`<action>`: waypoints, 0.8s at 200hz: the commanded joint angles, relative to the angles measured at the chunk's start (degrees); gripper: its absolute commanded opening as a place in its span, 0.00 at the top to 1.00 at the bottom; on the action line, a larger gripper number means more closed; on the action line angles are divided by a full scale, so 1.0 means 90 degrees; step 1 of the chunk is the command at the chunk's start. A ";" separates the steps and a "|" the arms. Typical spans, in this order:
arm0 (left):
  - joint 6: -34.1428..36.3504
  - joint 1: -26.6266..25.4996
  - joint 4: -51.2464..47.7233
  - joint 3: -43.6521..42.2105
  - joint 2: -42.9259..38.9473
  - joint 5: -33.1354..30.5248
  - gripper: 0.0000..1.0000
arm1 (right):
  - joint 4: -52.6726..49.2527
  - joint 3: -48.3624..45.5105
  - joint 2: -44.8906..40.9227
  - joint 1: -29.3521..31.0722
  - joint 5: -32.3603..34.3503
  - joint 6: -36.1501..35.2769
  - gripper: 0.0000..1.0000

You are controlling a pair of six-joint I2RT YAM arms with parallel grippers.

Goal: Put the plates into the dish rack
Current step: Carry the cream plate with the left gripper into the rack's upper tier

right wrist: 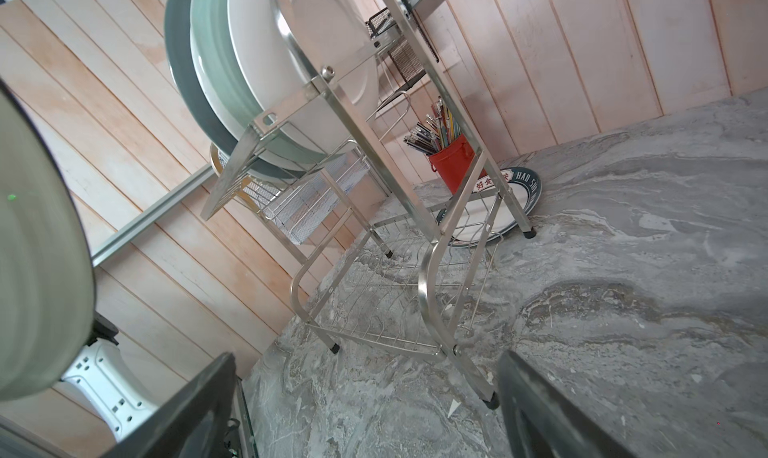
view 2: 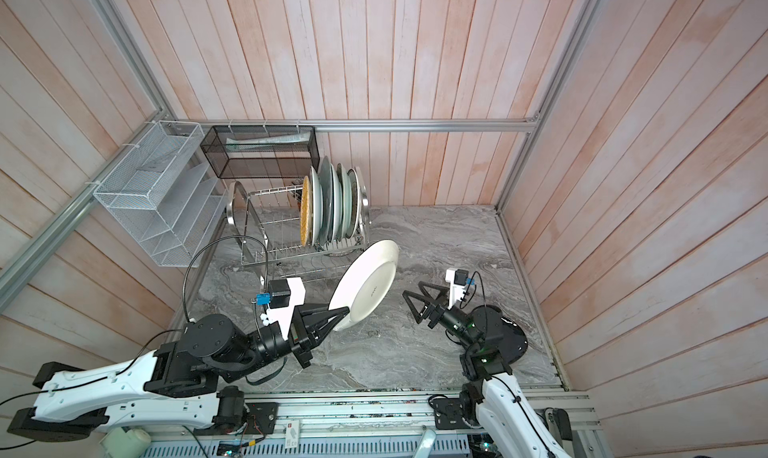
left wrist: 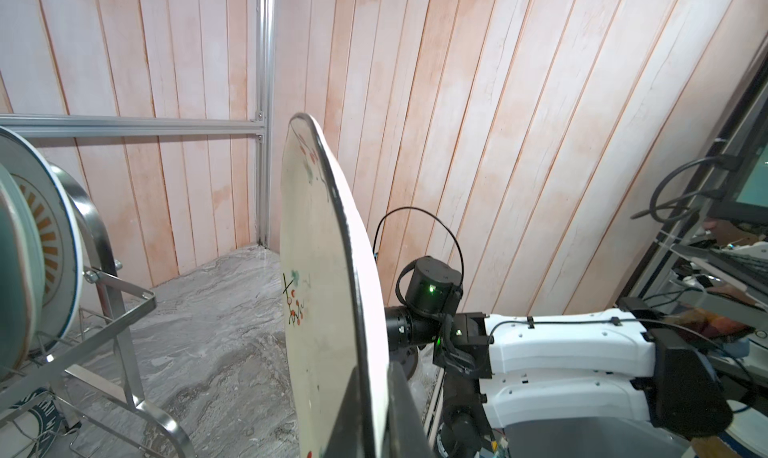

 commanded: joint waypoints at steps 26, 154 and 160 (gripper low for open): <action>0.0374 -0.0003 0.0999 0.0900 0.0150 -0.0535 1.00 | 0.0055 -0.0281 -0.0520 0.0398 0.0456 -0.0642 0.02; 0.3027 0.0149 0.2337 0.3152 0.1116 -0.2240 1.00 | 0.0138 -0.0577 -0.1193 0.0578 0.0798 -0.0532 0.02; 0.3023 0.0238 0.2238 0.3280 0.1164 -0.2302 1.00 | 0.0138 -0.0577 -0.1185 0.0583 0.0798 -0.0532 0.02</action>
